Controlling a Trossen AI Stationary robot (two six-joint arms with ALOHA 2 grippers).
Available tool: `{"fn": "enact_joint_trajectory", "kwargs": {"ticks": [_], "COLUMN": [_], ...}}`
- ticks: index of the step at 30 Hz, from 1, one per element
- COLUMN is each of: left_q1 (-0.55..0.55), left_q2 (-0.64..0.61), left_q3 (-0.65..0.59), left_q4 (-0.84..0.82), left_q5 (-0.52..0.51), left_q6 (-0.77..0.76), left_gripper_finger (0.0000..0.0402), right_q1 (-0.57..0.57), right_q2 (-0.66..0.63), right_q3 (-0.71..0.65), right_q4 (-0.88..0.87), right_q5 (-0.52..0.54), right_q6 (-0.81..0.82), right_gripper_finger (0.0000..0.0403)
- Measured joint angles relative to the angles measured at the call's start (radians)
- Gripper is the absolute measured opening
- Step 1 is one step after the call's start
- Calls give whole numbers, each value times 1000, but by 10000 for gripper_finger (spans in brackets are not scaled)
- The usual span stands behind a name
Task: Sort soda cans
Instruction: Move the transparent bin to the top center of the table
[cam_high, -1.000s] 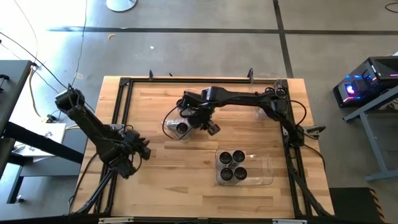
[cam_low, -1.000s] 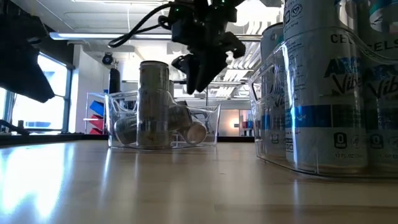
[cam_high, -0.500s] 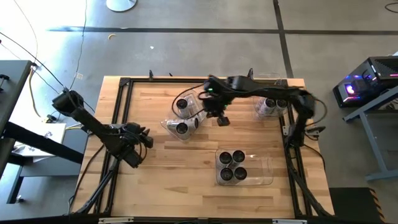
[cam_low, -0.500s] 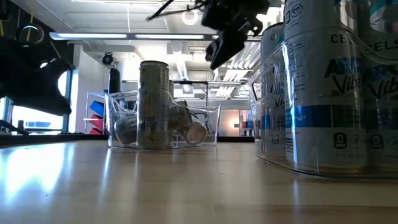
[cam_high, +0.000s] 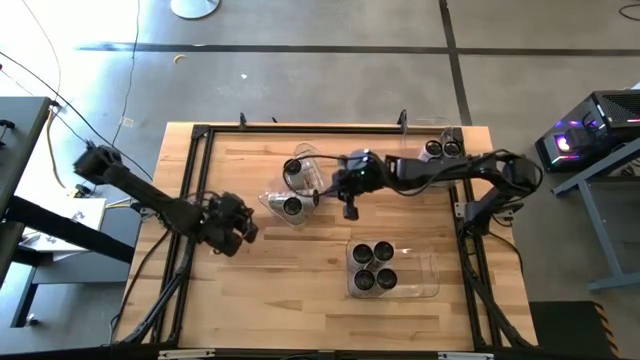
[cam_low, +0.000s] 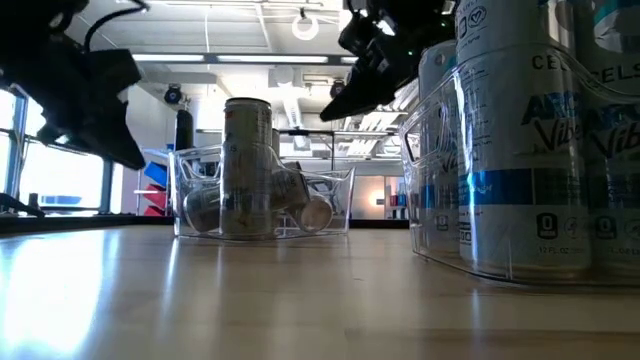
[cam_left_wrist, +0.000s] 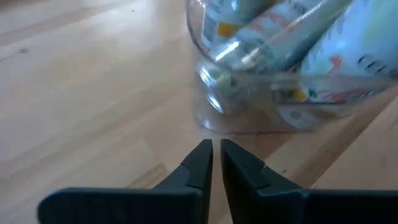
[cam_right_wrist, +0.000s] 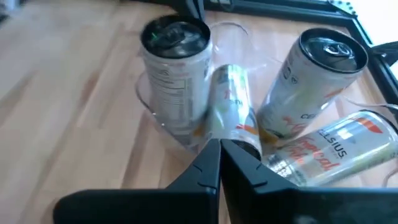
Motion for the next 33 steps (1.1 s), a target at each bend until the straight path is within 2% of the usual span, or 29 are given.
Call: {"fn": "enact_joint_trajectory", "kwargs": {"ticks": [6,9,13,18,21,26,29,33], "left_q1": [103,203,318,401,406,367,336,274], "left_q2": [-114,-154,-167,-159,-160,-159,-158,-133], "left_q3": [34,10,-45,-120,-138,-142,-139,-140], "left_q4": [-214,-227,-76,197,323,435,474,504], "left_q5": [10,5,16,159,227,321,372,391], "left_q6": [-37,11,203,437,495,570,559,514], "left_gripper_finger": [2,1,1,1,1,1,0,0], "right_q1": [-1,-3,0,-2,-8,-24,-28,-28], "right_q2": [73,105,120,122,122,131,131,131], "right_q3": [66,73,77,77,77,77,77,77], "right_q4": [-7,-16,-14,-27,-56,-132,-147,-156], "right_q5": [39,40,39,39,39,65,65,66], "right_q6": [36,34,43,72,83,63,61,54], "right_gripper_finger": [0,0,0,0,0,0,0,0]}}
